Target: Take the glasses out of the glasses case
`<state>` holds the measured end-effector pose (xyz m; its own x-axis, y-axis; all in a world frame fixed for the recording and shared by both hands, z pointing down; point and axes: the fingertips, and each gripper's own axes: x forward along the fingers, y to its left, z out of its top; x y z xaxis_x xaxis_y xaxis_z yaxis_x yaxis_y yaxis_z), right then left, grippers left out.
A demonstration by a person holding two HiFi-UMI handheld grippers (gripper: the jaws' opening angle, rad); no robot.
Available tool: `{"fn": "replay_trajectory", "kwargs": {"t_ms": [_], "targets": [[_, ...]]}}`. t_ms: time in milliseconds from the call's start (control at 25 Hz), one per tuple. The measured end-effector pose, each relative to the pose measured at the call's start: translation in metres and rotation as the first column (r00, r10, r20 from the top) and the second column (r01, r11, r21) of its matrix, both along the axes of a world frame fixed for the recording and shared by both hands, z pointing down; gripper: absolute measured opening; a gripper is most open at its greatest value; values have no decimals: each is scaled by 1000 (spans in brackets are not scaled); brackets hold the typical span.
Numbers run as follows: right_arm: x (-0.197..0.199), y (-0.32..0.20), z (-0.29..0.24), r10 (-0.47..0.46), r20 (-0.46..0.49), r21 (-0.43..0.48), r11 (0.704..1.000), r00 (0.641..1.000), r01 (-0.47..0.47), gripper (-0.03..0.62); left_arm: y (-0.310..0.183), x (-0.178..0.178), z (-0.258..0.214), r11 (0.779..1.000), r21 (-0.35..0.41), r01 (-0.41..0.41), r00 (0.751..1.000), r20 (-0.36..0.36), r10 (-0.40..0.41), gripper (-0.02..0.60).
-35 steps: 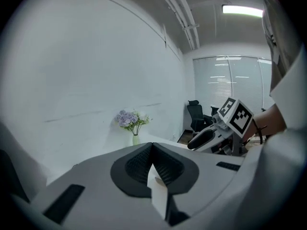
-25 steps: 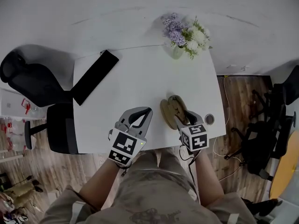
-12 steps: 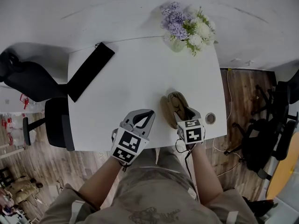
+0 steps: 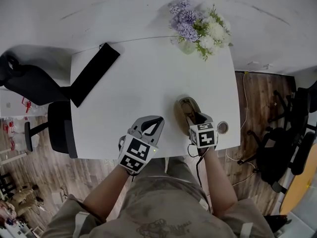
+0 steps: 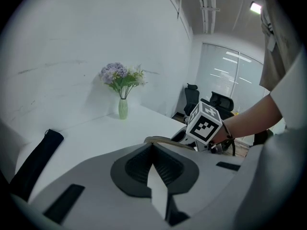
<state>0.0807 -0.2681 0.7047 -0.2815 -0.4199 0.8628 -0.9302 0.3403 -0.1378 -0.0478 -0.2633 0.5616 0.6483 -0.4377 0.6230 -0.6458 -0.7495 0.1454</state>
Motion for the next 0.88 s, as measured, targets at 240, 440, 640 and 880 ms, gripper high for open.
{"fn": "replay_trajectory", "kwargs": {"t_ms": [240, 440, 640, 880], "targets": [[-3, 0, 5, -46, 17, -59, 997, 999, 46, 161, 3, 6, 5, 1000, -10, 5, 1000, 15, -5, 15], [-7, 1, 2, -133, 61, -83, 987, 989, 138, 91, 10, 15, 3, 1000, -8, 3, 1000, 19, -3, 15], [-7, 2, -8, -170, 110, -50, 983, 979, 176, 61, 15, 21, -5, 1000, 5, 10, 1000, 22, -10, 15], [-8, -4, -57, -188, 187, 79, 981, 964, 176, 60, 16, 23, -20, 999, 46, 26, 999, 28, -27, 15]]}}
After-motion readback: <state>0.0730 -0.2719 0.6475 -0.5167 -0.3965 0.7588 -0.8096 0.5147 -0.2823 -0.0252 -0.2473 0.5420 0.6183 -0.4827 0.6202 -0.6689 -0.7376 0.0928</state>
